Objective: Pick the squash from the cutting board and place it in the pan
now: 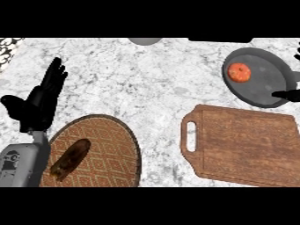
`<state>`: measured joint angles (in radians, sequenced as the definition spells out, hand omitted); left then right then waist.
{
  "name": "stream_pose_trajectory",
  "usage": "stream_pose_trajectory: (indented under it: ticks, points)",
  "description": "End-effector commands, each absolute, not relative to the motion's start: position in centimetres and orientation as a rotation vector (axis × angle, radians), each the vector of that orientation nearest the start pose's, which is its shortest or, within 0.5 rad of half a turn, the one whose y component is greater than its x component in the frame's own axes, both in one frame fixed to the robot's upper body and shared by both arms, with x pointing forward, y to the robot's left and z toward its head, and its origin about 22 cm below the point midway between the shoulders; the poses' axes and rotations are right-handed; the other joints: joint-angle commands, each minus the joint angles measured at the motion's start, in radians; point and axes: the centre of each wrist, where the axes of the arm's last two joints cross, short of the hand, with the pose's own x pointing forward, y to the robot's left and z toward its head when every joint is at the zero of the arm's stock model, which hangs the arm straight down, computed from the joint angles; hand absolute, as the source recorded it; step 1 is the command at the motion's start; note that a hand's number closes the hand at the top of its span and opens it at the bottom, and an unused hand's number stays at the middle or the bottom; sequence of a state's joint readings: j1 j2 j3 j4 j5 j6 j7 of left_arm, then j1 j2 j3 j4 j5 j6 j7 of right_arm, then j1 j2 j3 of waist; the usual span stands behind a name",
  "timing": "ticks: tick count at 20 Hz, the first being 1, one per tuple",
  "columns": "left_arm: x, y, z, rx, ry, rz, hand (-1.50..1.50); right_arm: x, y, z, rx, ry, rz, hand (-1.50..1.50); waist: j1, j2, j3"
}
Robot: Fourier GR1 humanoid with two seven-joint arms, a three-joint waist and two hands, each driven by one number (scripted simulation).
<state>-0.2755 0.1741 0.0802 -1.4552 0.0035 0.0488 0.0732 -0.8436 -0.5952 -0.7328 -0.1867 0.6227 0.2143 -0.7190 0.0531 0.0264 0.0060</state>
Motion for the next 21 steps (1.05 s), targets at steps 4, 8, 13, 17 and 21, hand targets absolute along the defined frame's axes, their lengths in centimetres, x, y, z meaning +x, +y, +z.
stream_pose_trajectory:
  ticks: [4, 8, 13, 17, 21]
  points:
    - [29.6, 25.9, 4.4, 0.174, -1.617, -0.071, 0.0, 31.7, -50.5, 4.9, -0.136, -1.795, 0.219, -1.5, -0.03, -0.015, -0.002]
    - [30.3, 27.1, 5.6, 0.194, -1.623, -0.044, 0.0, 28.9, -54.0, 6.6, -0.105, -1.804, 0.245, -1.5, -0.049, -0.02, -0.003]
    - [29.9, 27.2, 4.8, 0.206, -1.61, -0.041, 0.0, 26.3, -56.5, 7.9, -0.111, -1.819, 0.225, -1.5, -0.061, -0.025, -0.004]
    - [29.9, 27.4, 4.4, 0.219, -1.633, -0.049, 0.0, 25.8, -56.8, 7.8, -0.095, -1.788, 0.25, -1.5, -0.063, -0.026, -0.005]
    - [29.8, 27.1, 4.9, 0.206, -1.618, -0.045, 0.0, 26.1, -55.7, 6.5, -0.158, -1.757, 0.311, -1.5, -0.061, -0.03, -0.006]
